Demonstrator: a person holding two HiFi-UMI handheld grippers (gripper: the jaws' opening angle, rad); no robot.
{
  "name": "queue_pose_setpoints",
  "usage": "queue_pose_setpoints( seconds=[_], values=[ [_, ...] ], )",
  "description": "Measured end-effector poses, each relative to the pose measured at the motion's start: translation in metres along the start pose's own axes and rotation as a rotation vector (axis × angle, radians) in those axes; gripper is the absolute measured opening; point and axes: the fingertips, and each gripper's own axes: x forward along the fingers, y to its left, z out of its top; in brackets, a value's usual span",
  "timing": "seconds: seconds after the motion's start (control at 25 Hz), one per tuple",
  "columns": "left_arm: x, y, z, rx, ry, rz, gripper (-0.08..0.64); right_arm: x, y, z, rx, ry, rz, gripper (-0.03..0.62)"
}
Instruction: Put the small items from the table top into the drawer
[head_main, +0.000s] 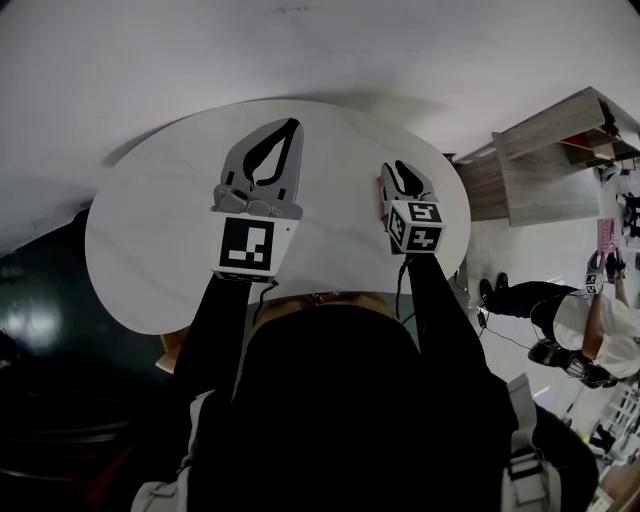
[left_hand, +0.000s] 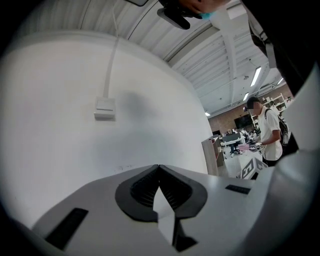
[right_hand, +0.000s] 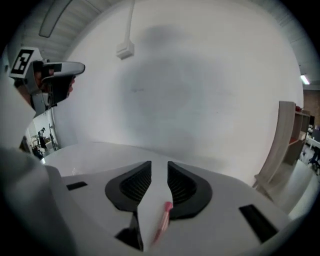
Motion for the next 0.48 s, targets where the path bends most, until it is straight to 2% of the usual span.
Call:
queue_pose_setpoints(
  seconds=[0.2, 0.48],
  values=[
    [0.002, 0.003, -0.008, -0.006, 0.015, 0.001, 0.015, 0.016, -0.002, -0.064, 0.049, 0.189, -0.011, 0.121],
    [0.006, 0.003, -0.020, -0.007, 0.044, 0.000, 0.015, 0.024, -0.013, -0.123, 0.084, 0.392, -0.042, 0.132]
  ],
)
